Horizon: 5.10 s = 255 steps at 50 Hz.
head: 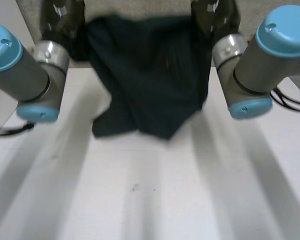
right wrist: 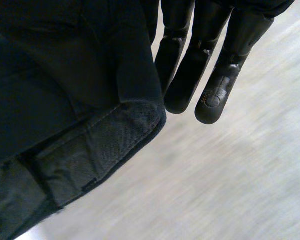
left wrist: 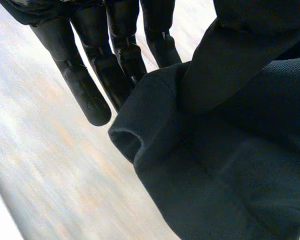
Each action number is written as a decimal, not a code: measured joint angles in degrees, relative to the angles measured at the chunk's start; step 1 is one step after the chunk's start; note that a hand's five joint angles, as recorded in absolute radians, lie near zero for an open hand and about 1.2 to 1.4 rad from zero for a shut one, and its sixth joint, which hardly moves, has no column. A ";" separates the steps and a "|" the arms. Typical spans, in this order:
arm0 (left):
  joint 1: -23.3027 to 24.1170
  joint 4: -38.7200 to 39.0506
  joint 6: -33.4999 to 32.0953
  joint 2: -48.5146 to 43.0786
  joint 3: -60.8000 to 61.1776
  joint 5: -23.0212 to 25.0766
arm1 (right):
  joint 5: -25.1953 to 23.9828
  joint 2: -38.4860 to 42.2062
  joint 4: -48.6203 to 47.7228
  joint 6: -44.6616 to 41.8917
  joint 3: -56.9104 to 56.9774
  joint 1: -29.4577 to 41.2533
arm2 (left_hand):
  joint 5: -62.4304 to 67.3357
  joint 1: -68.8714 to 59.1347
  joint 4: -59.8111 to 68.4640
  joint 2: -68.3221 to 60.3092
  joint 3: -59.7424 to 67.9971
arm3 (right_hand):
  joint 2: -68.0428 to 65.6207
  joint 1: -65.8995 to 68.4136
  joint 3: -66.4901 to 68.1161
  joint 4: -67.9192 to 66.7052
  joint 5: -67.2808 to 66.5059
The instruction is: Fold the shorts.
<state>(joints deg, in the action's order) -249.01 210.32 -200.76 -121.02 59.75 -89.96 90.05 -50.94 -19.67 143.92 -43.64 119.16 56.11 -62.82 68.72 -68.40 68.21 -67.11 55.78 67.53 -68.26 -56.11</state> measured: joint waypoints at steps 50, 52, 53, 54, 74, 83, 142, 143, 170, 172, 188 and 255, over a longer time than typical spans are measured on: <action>6.83 -16.31 2.47 21.35 48.31 -7.16 | -8.88 -20.78 9.61 3.94 -58.28 -8.29 | -49.37 45.41 -51.58 51.00 -50.66 | 47.37 -38.56 -47.81 48.64 46.88; 6.54 -16.60 2.52 23.61 48.72 -7.05 | -9.03 -22.97 7.89 4.32 -60.52 -8.75 | -49.37 45.41 -51.58 51.01 -50.66 | 49.08 -40.33 -50.30 51.15 49.17; 6.44 -16.65 2.54 24.27 48.78 -7.01 | -9.17 -24.87 6.63 4.86 -62.08 -9.13 | -49.38 45.41 -51.58 51.01 -50.66 | 49.79 -40.95 -51.18 51.87 49.77; 6.26 -16.72 2.56 25.26 48.84 -6.92 | -9.22 -25.66 6.23 5.15 -62.64 -9.27 | -49.37 45.41 -51.57 51.01 -50.66 | 50.01 -41.08 -51.50 51.99 49.87; -2.47 -23.92 4.12 19.91 41.27 7.63 | -9.87 -32.58 12.35 21.50 -65.33 -9.10 | -48.60 44.89 -51.08 50.52 -50.26 | 50.18 -41.15 -51.94 52.06 49.91; -3.48 -24.92 3.77 8.19 32.70 8.05 | -9.19 -25.36 9.79 16.14 -65.79 -8.64 | -41.07 37.94 -43.82 43.56 -43.43 | 50.18 -41.15 -51.94 52.06 49.91; 3.55 -31.45 3.80 26.71 34.89 6.01 | -2.76 -20.71 1.70 4.53 -60.69 -2.27 | -1.13 -3.24 -0.01 -0.05 0.01 | -0.35 0.27 -1.63 0.00 -0.17; 3.27 -32.52 3.65 27.47 36.57 6.03 | -4.21 -21.75 6.94 1.91 -59.78 -2.62 | -1.13 -3.24 -0.01 -0.05 0.01 | -0.35 0.27 -1.40 0.00 -0.17; 1.66 -37.33 -13.16 31.48 56.45 6.17 | -10.32 -24.53 47.96 -10.68 -50.40 -2.98 | -1.13 -3.25 -0.01 -0.05 0.01 | -0.35 0.27 0.09 0.00 -0.18; 1.77 -34.88 -12.74 29.14 55.43 5.97 | -10.51 -23.18 45.75 -9.62 -50.54 -2.99 | -1.13 -3.25 -0.01 -0.05 0.01 | -0.35 0.27 0.09 0.00 -0.19; 2.25 -31.60 -9.72 20.80 50.47 5.47 | -10.11 -22.84 41.91 -4.47 -51.70 -5.67 | -1.13 -3.24 -0.01 -0.05 0.01 | 30.70 -24.29 -31.28 32.05 29.82; 3.40 11.41 -4.83 14.85 26.59 -0.78 | -10.51 -12.95 -10.20 -8.83 -26.36 -4.78 | -1.13 -3.25 0.01 -0.18 0.12 | -0.26 -0.08 0.10 0.03 -0.57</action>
<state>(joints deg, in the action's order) -245.61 221.72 -205.59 -106.17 86.34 -90.74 79.54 -63.89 -29.87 135.09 -70.00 114.38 54.98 -66.06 68.73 -68.58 68.33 -67.38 55.70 67.63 -68.24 -56.68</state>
